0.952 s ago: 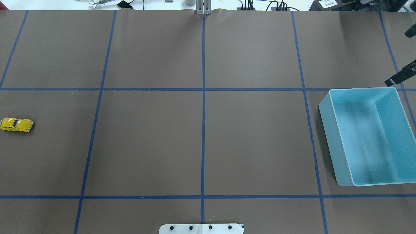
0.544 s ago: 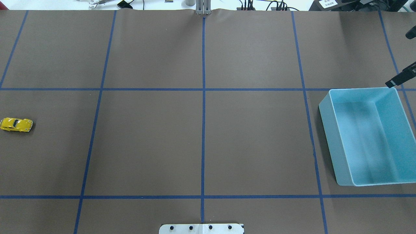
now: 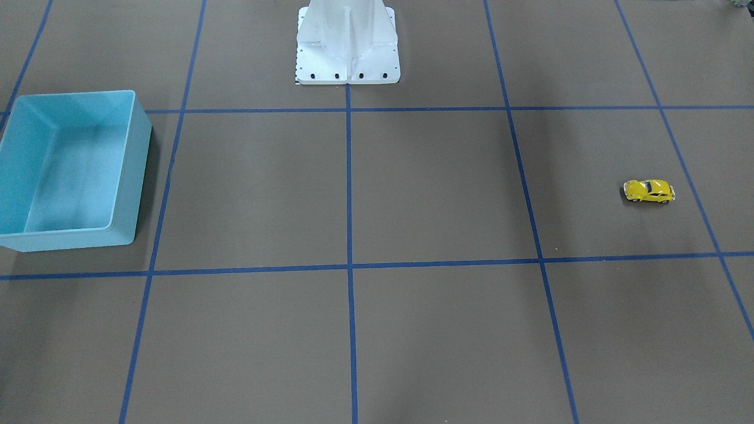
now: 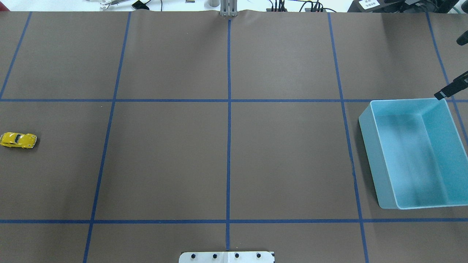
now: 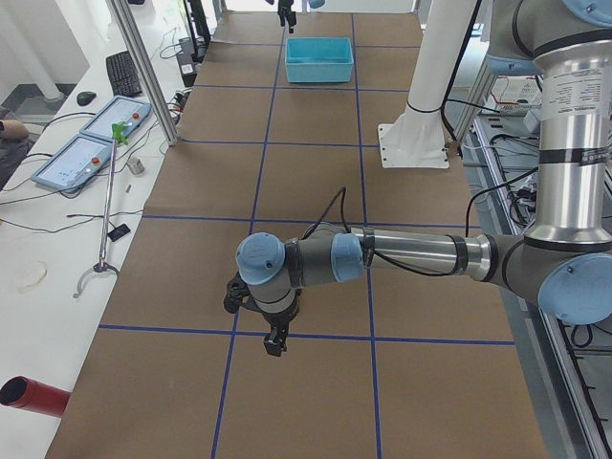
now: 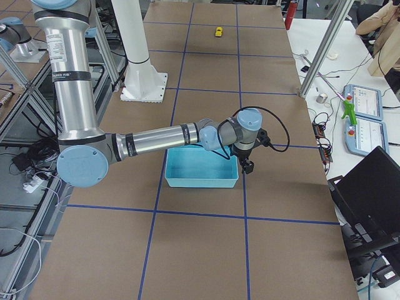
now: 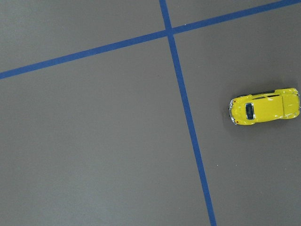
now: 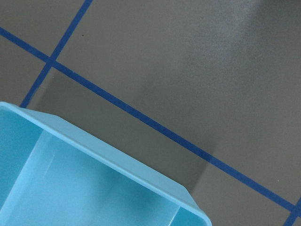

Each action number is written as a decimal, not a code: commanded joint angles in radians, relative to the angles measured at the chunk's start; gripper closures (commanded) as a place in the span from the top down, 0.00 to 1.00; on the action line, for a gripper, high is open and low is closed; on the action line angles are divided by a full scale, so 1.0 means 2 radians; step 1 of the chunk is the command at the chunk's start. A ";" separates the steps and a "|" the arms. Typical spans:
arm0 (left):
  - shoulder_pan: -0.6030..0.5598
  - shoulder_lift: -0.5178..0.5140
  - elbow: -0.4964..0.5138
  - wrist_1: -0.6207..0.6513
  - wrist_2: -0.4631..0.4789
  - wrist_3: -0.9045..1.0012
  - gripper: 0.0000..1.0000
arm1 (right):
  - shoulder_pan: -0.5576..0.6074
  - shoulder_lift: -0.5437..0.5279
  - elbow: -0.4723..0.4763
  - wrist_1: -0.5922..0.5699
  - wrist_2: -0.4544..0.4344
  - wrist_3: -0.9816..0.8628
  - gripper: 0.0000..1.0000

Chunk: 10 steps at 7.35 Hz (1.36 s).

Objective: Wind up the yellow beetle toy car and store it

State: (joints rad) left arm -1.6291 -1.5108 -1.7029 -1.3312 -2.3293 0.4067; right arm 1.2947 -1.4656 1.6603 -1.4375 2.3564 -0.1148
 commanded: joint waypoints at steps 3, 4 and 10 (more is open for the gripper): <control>0.000 0.000 -0.001 -0.002 0.001 0.000 1.00 | 0.000 0.000 0.002 0.000 0.000 0.000 1.00; 0.000 -0.005 -0.005 0.001 0.000 -0.001 1.00 | 0.000 0.003 0.002 0.000 0.000 0.000 1.00; 0.003 -0.014 -0.026 0.004 0.006 0.001 1.00 | 0.000 0.001 0.001 0.000 0.000 0.000 1.00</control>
State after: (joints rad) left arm -1.6231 -1.5400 -1.7535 -1.3229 -2.3187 0.4077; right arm 1.2947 -1.4638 1.6622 -1.4373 2.3562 -0.1163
